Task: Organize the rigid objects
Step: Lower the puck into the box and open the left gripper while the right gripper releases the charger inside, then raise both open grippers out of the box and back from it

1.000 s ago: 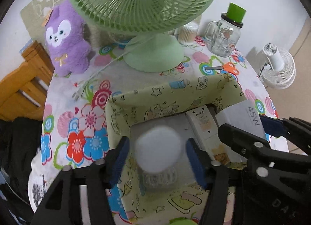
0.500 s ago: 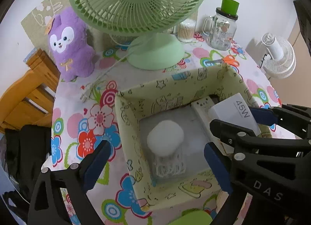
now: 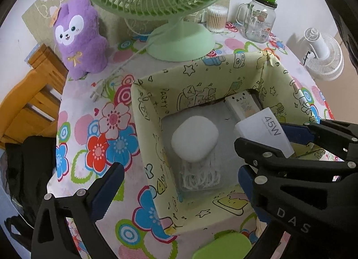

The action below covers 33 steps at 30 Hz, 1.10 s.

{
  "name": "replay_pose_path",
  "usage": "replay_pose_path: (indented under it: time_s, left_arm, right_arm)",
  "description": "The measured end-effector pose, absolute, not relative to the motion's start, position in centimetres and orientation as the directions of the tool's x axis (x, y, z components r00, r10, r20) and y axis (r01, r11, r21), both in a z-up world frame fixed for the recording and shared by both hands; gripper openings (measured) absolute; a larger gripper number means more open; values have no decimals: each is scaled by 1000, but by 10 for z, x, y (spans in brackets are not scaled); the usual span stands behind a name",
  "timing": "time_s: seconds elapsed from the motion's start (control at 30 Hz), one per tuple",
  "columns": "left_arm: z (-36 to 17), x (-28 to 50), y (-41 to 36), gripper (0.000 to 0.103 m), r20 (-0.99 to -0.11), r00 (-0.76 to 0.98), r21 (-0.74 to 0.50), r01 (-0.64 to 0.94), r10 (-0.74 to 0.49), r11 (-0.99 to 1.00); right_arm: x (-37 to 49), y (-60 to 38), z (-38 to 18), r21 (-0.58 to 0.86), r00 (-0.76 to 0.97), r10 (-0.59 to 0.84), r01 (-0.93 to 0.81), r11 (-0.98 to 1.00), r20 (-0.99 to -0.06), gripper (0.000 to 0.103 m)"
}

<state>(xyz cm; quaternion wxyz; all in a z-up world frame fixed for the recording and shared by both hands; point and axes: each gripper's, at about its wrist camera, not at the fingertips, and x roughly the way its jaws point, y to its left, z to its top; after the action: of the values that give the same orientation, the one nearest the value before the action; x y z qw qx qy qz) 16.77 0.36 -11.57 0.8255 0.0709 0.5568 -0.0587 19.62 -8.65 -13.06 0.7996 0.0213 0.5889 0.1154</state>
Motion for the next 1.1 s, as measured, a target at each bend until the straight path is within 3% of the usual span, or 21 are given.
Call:
replay_pose_path:
  time_s: [0.13, 0.2, 0.23, 0.7, 1.1]
  left_arm:
    - [-117, 168, 5, 103, -931, 366, 46, 165, -18, 985]
    - [-117, 167, 6, 103, -931, 363, 40, 158, -20, 987]
    - [-117, 167, 6, 103, -932, 363, 37, 154, -22, 987]
    - [-97, 151, -3, 103, -921, 389, 23, 138, -33, 990]
    - [-79, 129, -15, 103, -908, 418, 14, 111, -34, 994]
  right_arm:
    - [196, -87, -132, 183, 276, 221, -154, 971, -935, 61]
    - [195, -88, -130, 199, 283, 235, -152, 968, -930, 75]
    - [194, -89, -129, 203, 286, 240, -152, 967, -928, 76]
    - [175, -102, -108, 190, 329, 233, -158, 969, -915, 89]
    - [150, -117, -87, 187, 371, 235, -161, 969, -898, 94]
